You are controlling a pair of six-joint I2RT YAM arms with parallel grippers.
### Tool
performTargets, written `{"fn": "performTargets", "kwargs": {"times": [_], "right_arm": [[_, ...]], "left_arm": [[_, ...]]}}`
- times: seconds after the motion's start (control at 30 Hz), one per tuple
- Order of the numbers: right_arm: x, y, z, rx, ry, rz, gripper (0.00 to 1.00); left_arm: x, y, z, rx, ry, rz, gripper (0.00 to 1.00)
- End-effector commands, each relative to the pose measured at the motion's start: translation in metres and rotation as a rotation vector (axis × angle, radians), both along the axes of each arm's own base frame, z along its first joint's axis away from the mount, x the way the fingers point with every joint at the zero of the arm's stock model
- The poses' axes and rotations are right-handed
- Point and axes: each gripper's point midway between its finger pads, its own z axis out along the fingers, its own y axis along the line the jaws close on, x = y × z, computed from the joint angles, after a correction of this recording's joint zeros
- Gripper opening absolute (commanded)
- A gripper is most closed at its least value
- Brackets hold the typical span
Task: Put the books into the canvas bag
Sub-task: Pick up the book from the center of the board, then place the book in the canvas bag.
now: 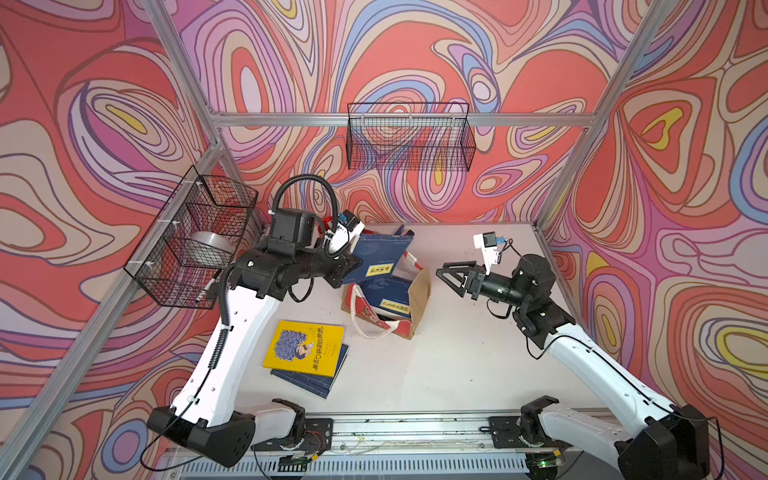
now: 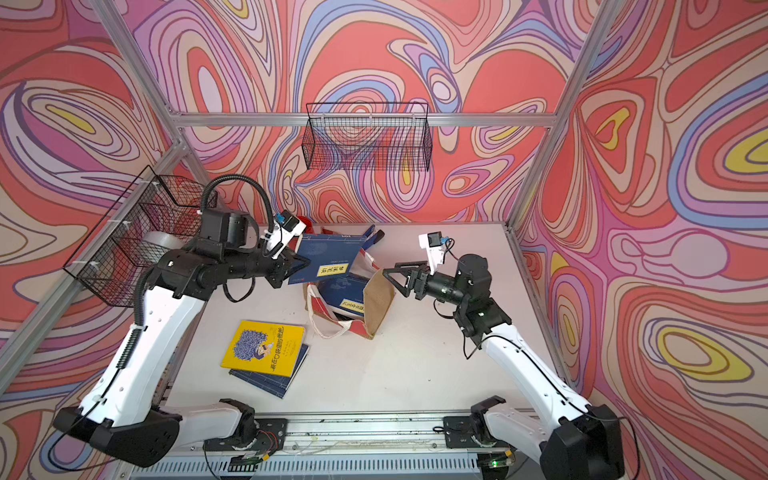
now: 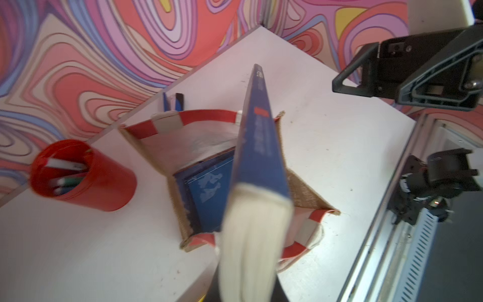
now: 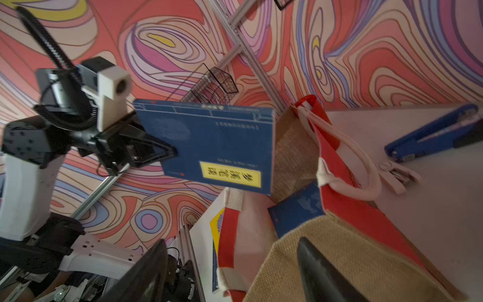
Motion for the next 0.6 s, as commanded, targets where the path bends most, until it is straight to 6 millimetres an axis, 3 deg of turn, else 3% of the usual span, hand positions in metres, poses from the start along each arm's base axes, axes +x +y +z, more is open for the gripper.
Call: {"fn": "performTargets", "kwargs": {"times": [0.0,0.23,0.4,0.57], "right_arm": [[0.012,-0.006,-0.030,-0.128,0.072,-0.096,0.81],[0.020,0.007,-0.057,-0.310,0.105,-0.192,0.82],[0.017,0.013,-0.058,-0.353,0.099,-0.221,0.82],[0.004,0.035,-0.056,-0.508,0.052,-0.196,0.85]], "left_arm": [[-0.002,0.025,-0.001,0.100,-0.054,0.080,0.00],[-0.010,0.010,-0.011,0.045,0.037,0.010,0.00],[-0.005,-0.002,-0.029,0.011,0.157,-0.005,0.00],[-0.002,-0.017,-0.050,-0.040,0.321,-0.030,0.00]]}}
